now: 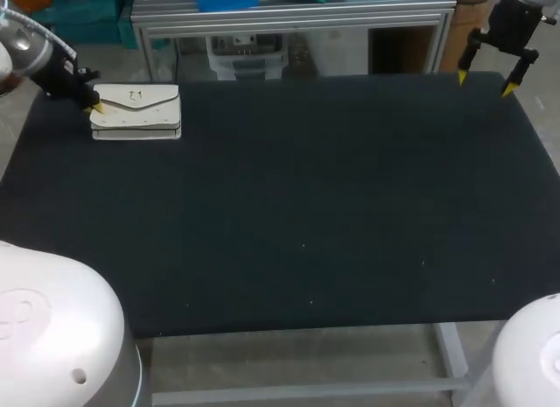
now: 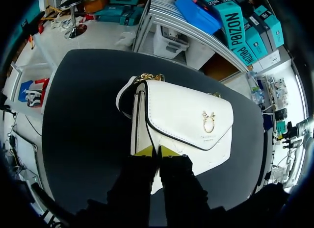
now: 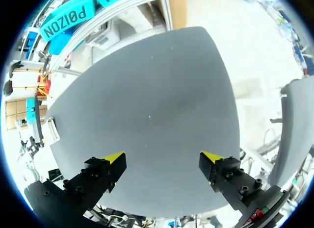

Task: Pick up the bag, open it, inspect its contents, close it, and place it on the opposite side

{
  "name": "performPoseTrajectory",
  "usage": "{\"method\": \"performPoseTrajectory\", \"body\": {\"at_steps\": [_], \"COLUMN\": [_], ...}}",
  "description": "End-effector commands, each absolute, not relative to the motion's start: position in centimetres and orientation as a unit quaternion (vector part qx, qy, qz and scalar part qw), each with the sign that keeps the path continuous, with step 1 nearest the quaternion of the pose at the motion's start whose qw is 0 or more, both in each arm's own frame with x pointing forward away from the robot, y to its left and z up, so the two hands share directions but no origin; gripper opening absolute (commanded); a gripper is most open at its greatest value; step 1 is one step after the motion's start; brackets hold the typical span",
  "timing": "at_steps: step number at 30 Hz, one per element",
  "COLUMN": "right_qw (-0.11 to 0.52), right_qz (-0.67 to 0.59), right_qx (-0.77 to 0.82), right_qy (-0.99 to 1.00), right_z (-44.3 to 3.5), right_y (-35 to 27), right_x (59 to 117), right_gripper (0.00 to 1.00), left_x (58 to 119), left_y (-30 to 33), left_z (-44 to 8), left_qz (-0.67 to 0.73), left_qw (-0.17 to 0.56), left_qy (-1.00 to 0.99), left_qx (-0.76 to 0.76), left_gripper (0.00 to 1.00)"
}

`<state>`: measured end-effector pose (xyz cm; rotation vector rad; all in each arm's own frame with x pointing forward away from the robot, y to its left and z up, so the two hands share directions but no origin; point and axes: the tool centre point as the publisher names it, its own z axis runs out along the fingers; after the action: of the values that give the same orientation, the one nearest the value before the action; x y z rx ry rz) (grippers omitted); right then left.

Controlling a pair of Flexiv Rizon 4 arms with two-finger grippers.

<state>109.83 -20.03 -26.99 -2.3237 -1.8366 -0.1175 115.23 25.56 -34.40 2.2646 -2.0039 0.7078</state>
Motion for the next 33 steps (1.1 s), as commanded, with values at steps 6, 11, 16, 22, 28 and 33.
{"method": "performPoseTrajectory", "body": {"at_steps": [6, 11, 16, 22, 28, 33], "right_qw": [0.105, 0.101, 0.105, 0.112, 0.108, 0.09], "right_qz": [0.029, 0.039, 0.042, 0.038, 0.039, 0.025], "right_qx": [-0.786, -0.787, -0.787, -0.784, -0.784, -0.781], "right_qy": [-0.608, -0.608, -0.607, -0.609, -0.611, -0.618], "right_z": [-26.4, -25.9, -25.8, -25.7, -25.7, -25.6], "right_y": [-19.9, -19.9, -19.7, -19.3, -19.0, -18.9], "right_x": [112.1, 112.8, 113.3, 113.5, 113.4, 113.4], "right_gripper": [1.0, 1.0, 1.0, 1.0, 1.0, 1.0], "left_x": [116.9, 117.6, 118.0, 118.1, 118.0, 117.8], "left_y": [29.1, 30.9, 32.5, 33.6, 34.1, 34.4], "left_z": [-34.5, -34.7, -35.1, -35.5, -35.7, -35.8], "left_qz": [0.196, 0.183, 0.181, 0.175, 0.174, 0.176], "left_qw": [0.02, 0.014, 0.016, 0.019, 0.025, 0.026], "left_qy": [-0.644, -0.64, -0.631, -0.627, -0.627, -0.624], "left_qx": [0.739, 0.747, 0.755, 0.759, 0.759, 0.761], "left_gripper": [0.0, 0.0, 0.0, 0.0, 0.0, 0.0]}}
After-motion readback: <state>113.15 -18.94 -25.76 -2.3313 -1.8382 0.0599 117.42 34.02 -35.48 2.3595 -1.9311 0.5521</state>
